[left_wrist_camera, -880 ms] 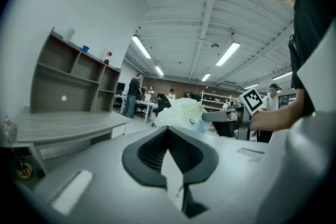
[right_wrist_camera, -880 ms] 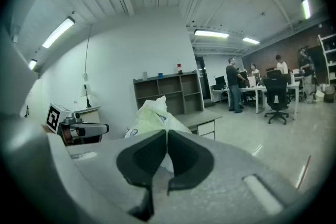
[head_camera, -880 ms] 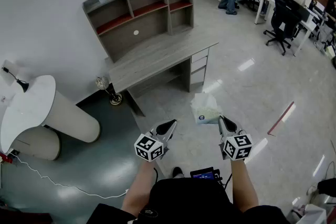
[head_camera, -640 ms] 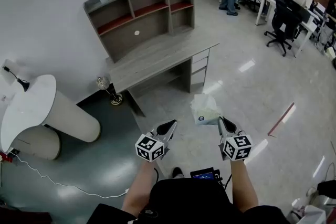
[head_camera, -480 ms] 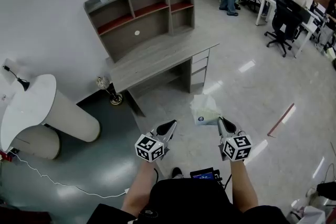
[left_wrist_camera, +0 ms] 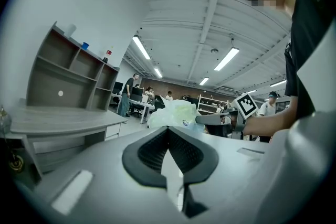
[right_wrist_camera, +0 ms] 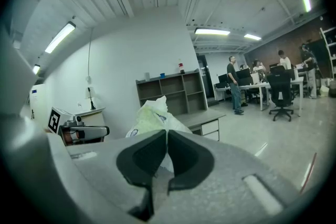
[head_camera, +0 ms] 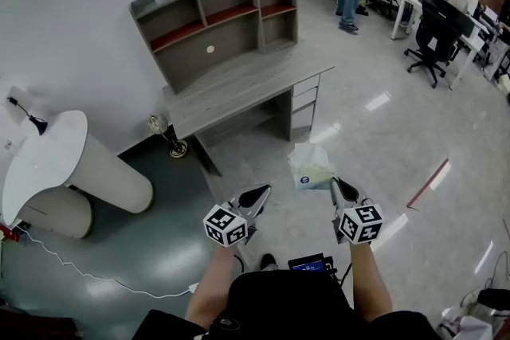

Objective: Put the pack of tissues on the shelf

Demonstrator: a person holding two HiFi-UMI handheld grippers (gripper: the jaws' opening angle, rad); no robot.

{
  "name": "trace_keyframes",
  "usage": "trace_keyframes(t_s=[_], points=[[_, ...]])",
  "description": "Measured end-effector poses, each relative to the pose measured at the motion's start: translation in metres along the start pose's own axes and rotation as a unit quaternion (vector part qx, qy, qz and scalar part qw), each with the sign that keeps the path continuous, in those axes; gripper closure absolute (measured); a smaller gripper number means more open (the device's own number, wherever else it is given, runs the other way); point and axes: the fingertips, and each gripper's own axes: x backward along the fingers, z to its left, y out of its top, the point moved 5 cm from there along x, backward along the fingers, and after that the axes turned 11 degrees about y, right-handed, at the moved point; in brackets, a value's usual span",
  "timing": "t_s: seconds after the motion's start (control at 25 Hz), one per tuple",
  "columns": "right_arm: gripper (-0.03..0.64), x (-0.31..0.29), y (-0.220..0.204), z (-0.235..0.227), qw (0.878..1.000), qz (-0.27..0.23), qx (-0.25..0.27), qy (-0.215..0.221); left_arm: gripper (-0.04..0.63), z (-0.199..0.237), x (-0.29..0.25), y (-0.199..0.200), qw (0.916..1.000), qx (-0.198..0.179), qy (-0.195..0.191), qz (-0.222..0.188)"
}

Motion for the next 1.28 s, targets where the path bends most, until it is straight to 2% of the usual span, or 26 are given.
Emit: trace_keyframes(t_s=[0.6, 1.0, 1.28], points=[[0.609, 0.027, -0.005, -0.024, 1.0, 0.001, -0.005, 0.015, 0.595, -0.031, -0.014, -0.012, 0.9999, -0.001, 0.013, 0.008], [0.609, 0.063, -0.008, -0.062, 1.0, 0.004, -0.01, 0.013, 0.595, -0.065, -0.038, -0.021, 0.9996, -0.004, 0.026, 0.012], [0.609, 0.075, -0.009, -0.088, 1.0, -0.003, -0.022, 0.005, 0.595, -0.072, -0.048, -0.028, 0.9992, -0.002, 0.036, 0.019]])
